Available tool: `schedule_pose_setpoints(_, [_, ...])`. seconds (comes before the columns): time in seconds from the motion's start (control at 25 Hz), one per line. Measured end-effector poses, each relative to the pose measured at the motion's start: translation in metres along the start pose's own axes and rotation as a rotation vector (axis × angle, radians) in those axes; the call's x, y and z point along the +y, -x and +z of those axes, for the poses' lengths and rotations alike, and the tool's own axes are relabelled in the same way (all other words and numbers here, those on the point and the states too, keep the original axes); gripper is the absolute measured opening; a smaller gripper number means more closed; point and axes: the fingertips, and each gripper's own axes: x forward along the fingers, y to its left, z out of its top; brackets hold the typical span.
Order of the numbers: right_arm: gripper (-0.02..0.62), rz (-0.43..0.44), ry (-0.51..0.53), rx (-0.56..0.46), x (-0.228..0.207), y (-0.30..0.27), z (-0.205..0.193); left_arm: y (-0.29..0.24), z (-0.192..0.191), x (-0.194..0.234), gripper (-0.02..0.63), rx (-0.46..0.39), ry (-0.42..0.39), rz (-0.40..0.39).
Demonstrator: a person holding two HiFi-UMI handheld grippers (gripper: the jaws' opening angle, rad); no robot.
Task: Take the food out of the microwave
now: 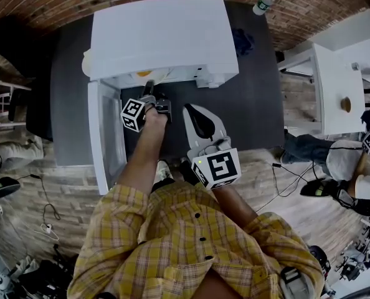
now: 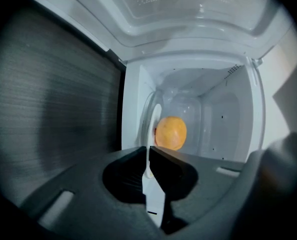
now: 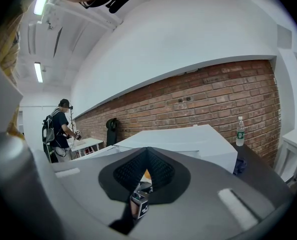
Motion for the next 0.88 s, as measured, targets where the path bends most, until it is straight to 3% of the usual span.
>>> schedule_pose_setpoints(0.36, [0.003, -0.002, -0.013, -0.005, 0.003, 0.005, -0.001, 0.013, 0.001, -0.014, 0.012, 0.004, -0.015, -0.072])
schedule_pose_setpoints(0.88, [0.003, -0.010, -0.021, -0.023, 0.012, 0.020, 0.000, 0.049, 0.000, -0.016, 0.011, 0.041, -0.082, -0.102])
